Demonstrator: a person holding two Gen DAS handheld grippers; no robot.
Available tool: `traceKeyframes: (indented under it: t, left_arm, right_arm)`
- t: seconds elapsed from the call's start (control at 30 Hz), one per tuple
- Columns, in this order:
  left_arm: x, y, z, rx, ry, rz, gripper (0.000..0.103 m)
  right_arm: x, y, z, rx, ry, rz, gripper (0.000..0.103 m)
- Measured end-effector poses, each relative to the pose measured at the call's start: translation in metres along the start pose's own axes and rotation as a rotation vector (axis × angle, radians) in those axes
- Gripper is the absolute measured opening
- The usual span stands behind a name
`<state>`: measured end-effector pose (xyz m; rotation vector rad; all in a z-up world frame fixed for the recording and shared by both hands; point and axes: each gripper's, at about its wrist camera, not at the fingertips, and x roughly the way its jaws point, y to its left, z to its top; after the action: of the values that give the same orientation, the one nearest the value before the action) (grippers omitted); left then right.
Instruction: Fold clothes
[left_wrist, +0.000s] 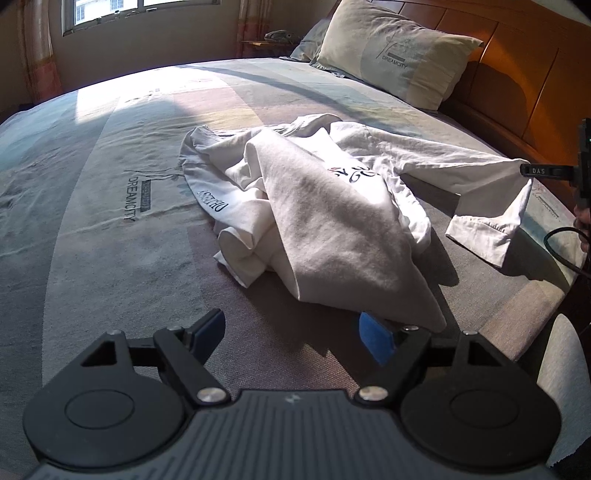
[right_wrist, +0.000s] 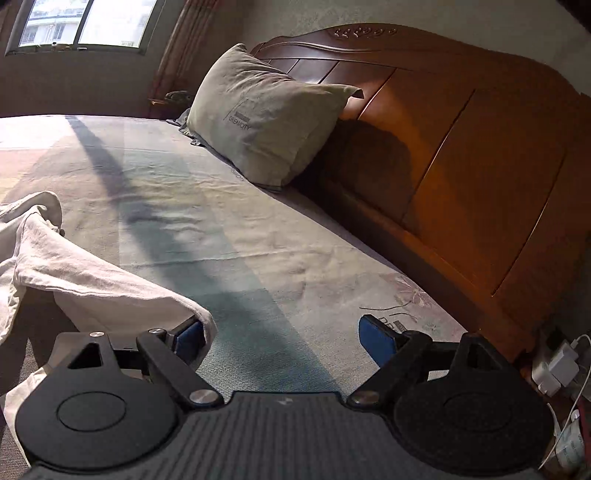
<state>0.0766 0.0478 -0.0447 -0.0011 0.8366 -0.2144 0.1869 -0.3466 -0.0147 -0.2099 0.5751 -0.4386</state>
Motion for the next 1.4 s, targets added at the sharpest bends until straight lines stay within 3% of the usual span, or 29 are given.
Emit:
traceKeyframes:
  t: [0.2,0.3,0.37,0.47,0.63,0.77,0.9,1.07,1.2,1.4]
  left_arm:
    - [0.006,-0.003,0.000,0.016,0.022,0.012,0.080]
    - [0.007,-0.004,0.000,0.026,0.027,0.018,0.080]
    - [0.007,-0.004,0.002,0.029,0.023,0.019,0.080]
    - [0.009,-0.004,0.002,0.019,0.028,0.016,0.080]
    - [0.013,-0.009,0.001,0.039,0.049,0.017,0.080]
    - [0.014,-0.012,0.002,0.054,0.066,0.005,0.080]
    - [0.016,-0.023,0.009,0.129,0.119,-0.074,0.080]
    - [0.006,-0.049,0.025,0.255,0.121,-0.204,0.082]
    - [-0.002,-0.069,0.037,0.329,0.093,-0.265,0.084]
    - [-0.004,-0.087,0.044,0.368,0.060,-0.317,0.085]
  right_arm:
    - [0.009,-0.007,-0.001,0.025,0.032,0.099,0.091]
    - [0.015,0.001,-0.014,0.012,0.061,0.098,0.091]
    - [0.026,-0.003,-0.018,0.070,0.124,0.138,0.091]
    - [0.048,-0.015,-0.029,0.216,0.236,0.264,0.091]
    - [0.073,-0.024,-0.040,0.314,0.282,0.246,0.091]
    - [0.080,-0.023,-0.034,0.204,0.247,0.127,0.091]
    - [0.082,-0.021,-0.016,0.039,0.195,0.064,0.091]
    - [0.081,-0.026,0.011,-0.123,0.098,-0.007,0.091]
    - [0.075,-0.027,0.032,-0.245,-0.002,-0.086,0.091]
    - [0.046,-0.023,0.060,-0.369,-0.225,-0.233,0.095]
